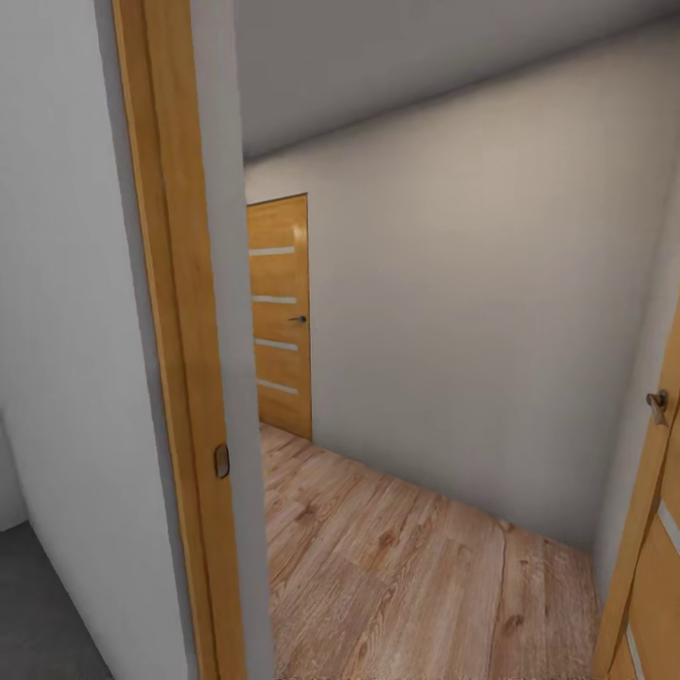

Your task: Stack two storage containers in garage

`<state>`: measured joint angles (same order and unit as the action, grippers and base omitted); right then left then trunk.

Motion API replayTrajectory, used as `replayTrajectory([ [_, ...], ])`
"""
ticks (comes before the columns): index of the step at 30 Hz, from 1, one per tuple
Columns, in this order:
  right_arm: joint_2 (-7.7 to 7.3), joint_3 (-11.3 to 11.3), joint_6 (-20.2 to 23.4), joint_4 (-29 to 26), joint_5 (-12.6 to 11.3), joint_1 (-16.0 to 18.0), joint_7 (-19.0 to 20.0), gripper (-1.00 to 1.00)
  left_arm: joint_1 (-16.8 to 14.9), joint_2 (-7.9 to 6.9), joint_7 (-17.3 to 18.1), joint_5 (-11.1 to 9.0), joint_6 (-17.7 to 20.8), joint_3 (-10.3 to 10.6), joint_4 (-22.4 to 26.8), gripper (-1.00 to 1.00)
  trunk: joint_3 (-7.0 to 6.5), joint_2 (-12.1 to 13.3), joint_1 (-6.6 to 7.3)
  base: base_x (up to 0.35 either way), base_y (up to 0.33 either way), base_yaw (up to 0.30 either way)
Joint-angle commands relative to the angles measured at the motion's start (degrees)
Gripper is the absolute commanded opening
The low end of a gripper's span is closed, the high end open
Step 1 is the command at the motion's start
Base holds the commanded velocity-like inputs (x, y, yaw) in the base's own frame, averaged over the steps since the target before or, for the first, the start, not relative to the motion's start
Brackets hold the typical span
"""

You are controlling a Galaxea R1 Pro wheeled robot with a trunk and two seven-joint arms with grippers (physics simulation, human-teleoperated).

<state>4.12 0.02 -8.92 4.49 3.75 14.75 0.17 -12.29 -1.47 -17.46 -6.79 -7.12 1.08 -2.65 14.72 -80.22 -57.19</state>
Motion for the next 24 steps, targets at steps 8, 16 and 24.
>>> replayTrajectory([
  [8,-0.04,-0.1,-0.4,0.2,0.4,0.1,0.0,1.0,-0.1,0.06,0.1,-0.6,-0.5,0.1,-0.2,1.0,0.79,-0.1,0.0,0.0,0.0,0.0],
  [16,-0.07,0.0,-0.4,0.2,0.4,0.1,0.0,1.0,-0.1,0.13,0.1,-0.6,-0.5,0.1,-0.2,1.0,1.51,-0.1,0.0,0.0,0.0,0.0],
  [24,-0.06,0.0,-0.4,0.3,0.4,0.1,0.0,1.0,-0.1,0.15,0.1,-0.6,-0.5,0.1,-0.2,1.0,2.06,-0.1,0.0,0.04,0.0,-0.129],
])
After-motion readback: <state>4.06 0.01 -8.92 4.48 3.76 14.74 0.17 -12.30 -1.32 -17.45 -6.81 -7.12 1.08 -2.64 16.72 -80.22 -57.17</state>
